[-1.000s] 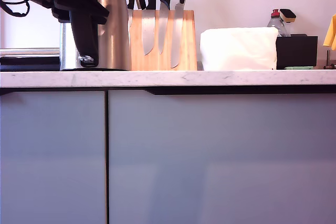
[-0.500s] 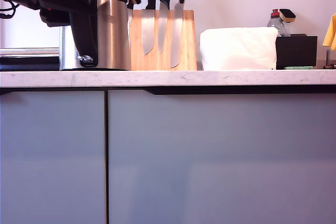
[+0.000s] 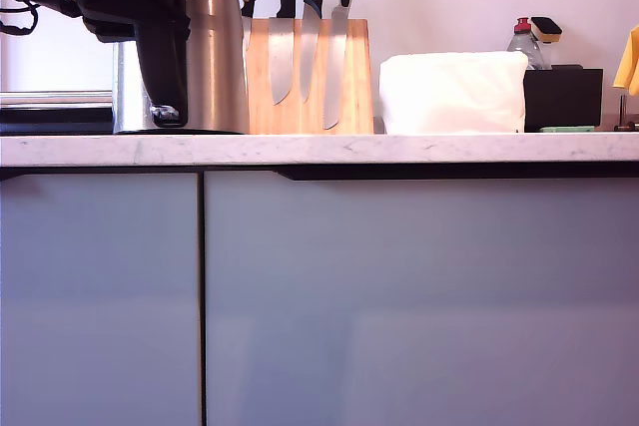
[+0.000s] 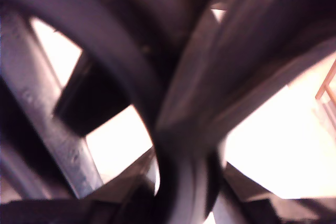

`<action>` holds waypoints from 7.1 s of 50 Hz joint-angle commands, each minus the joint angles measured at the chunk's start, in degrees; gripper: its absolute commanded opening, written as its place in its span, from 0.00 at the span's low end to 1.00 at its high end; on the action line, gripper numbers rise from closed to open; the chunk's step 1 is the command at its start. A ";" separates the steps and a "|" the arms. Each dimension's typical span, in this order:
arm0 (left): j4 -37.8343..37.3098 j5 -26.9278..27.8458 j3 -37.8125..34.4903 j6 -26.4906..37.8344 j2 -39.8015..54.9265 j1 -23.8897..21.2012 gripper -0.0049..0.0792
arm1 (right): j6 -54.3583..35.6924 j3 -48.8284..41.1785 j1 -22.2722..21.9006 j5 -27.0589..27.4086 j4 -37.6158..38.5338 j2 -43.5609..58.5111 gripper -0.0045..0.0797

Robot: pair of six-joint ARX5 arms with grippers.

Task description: Pick up the kettle and place it to the side

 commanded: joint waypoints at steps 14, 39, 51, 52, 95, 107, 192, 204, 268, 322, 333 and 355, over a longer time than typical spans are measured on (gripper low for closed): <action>1.73 -0.55 -0.52 -1.44 0.85 -0.26 0.03 | -2.23 1.31 0.70 3.02 6.16 1.84 0.04; 5.07 -3.76 -0.50 -1.46 -3.63 -0.26 0.03 | -4.72 7.87 1.01 2.51 2.21 1.79 0.04; 5.86 -4.76 -0.50 -1.51 -7.39 -0.26 0.03 | -6.40 9.90 1.92 2.58 0.31 1.51 0.04; 5.86 -4.92 -0.50 -1.51 -7.58 -0.26 0.03 | -6.40 9.97 1.95 2.60 0.33 1.46 0.04; 8.72 -11.89 -0.42 -1.51 -9.20 -0.59 0.03 | -9.99 11.37 1.73 4.81 2.27 0.24 0.04; 8.72 -12.41 0.28 -1.95 -10.62 -0.59 0.03 | -10.12 11.37 1.29 5.16 1.51 -1.53 0.04; 7.15 -18.14 9.53 -1.31 -12.37 -8.04 0.03 | -11.32 11.37 -2.34 5.07 -0.17 -6.95 0.04; 8.87 -18.58 9.62 -1.55 -12.22 -10.27 0.03 | -12.48 11.37 -3.54 4.96 -2.69 -8.20 0.04; 13.51 -18.93 20.06 -3.67 4.09 -22.62 0.03 | -16.96 11.37 -15.76 7.45 -15.30 -10.99 0.04; 8.52 -17.94 25.57 -6.51 12.55 -28.24 0.03 | -22.23 11.34 -23.37 5.99 -32.15 -12.44 0.04; 5.07 -17.16 25.57 -6.62 12.55 -28.24 0.03 | -23.37 11.37 -24.17 6.45 -38.45 -12.44 0.04; -4.11 -20.00 25.57 -6.71 12.61 -28.22 0.37 | -24.74 11.34 -24.26 11.63 -48.35 -12.33 0.33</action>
